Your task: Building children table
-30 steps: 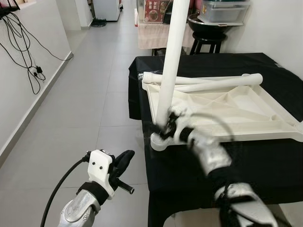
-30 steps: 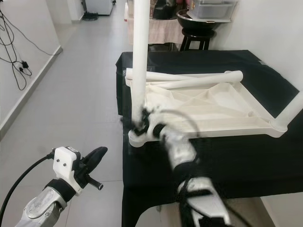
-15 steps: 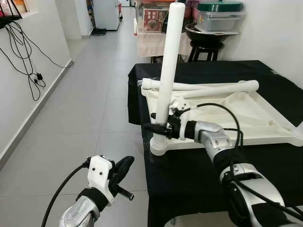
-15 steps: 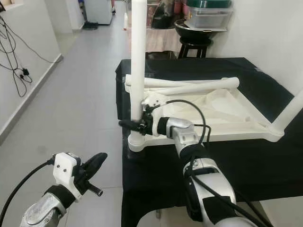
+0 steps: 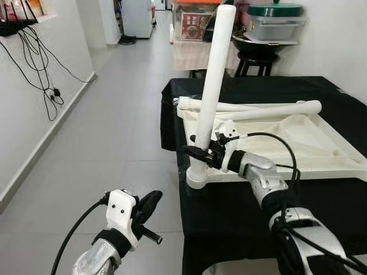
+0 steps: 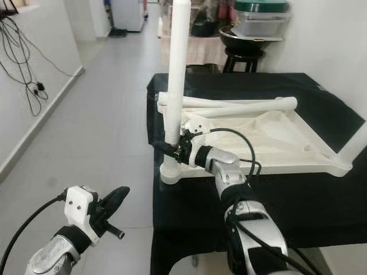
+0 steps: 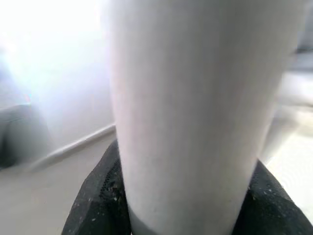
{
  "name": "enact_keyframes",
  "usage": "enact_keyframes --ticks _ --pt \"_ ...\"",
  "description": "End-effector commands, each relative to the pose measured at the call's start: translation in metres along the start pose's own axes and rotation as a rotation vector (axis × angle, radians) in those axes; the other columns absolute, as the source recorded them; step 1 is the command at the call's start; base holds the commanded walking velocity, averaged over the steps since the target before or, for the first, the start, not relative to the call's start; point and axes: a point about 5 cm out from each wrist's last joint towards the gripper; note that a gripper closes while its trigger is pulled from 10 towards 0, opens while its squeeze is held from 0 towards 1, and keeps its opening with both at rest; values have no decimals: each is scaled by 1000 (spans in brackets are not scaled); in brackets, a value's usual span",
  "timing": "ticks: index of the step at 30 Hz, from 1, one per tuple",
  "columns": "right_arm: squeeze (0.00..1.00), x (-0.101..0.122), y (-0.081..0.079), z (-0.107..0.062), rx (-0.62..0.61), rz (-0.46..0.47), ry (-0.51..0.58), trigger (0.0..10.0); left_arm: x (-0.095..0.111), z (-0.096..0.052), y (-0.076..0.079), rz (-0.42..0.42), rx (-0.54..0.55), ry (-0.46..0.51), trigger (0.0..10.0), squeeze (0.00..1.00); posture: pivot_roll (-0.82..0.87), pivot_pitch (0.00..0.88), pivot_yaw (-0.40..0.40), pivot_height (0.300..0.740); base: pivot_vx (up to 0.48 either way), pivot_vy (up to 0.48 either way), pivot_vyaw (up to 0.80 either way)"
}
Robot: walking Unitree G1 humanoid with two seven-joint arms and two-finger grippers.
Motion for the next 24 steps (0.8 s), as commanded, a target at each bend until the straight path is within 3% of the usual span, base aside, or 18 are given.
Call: enact_keyframes --ticks 1,2,4,5,9,10,11,12,13,15,16,18,20,24 --pt "0 -47 8 -24 -192 60 -212 0 2 0 -1 12 -5 0 10000 0 65 0 -26 740 0 0 0" --pt "0 -47 8 -24 -192 60 -212 0 2 0 -1 12 -5 0 10000 0 65 0 -26 740 0 0 0" --pt "0 -58 -19 -32 -182 84 -213 0 2 2 0 17 -15 -1 10000 0 55 0 -15 740 0 0 0" --pt "0 -59 -24 -27 -175 66 -211 0 2 3 1 21 -27 -6 10000 0 61 0 -13 740 0 0 0" --pt "0 -53 -25 -13 -173 47 -193 0 1 3 2 28 -40 -14 10000 0 72 0 -19 740 0 0 0" --pt "0 -48 -24 -7 -177 25 -193 5176 1 1 2 34 -41 -19 10000 0 80 0 -22 740 0 0 0" --pt "0 -45 -23 -4 -181 11 -193 5176 1 0 2 38 -40 -21 10000 0 80 0 -22 740 0 0 0" --pt "404 -38 -24 4 -133 19 -174 10000 1 -1 1 34 -31 -21 10000 0 89 0 -28 740 0 0 0" --pt "827 -30 -28 6 -116 32 -160 10000 1 -2 1 30 -24 -20 10000 0 90 0 -31 740 0 0 0" --pt "827 -22 -33 6 -103 50 -144 10000 1 -2 2 24 -19 -18 10000 0 90 0 -31 740 0 0 0" --pt "1000 -18 -35 6 -87 61 -139 10000 0 -2 3 25 -22 -20 10000 0 90 0 -31 740 0 0 0" --pt "1000 15 -35 19 160 85 -42 10000 1 4 9 15 -34 -12 10000 0 93 0 -26 740 0 0 0" --pt "973 38 -29 24 316 32 8 10000 2 7 13 14 -55 -9 10000 0 97 0 -24 740 0 0 0" --pt "973 42 -26 26 340 7 11 10000 2 8 13 16 -63 -10 10000 0 97 0 -24 740 0 0 0"
Point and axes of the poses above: a point about 5 cm out from each wrist's last joint towards the gripper, its own z axis pointing out of the wrist towards the gripper, its own x axis along the axis of the wrist's last joint, y = z × x, and after that the axes turned 6 degrees about z, right-handed
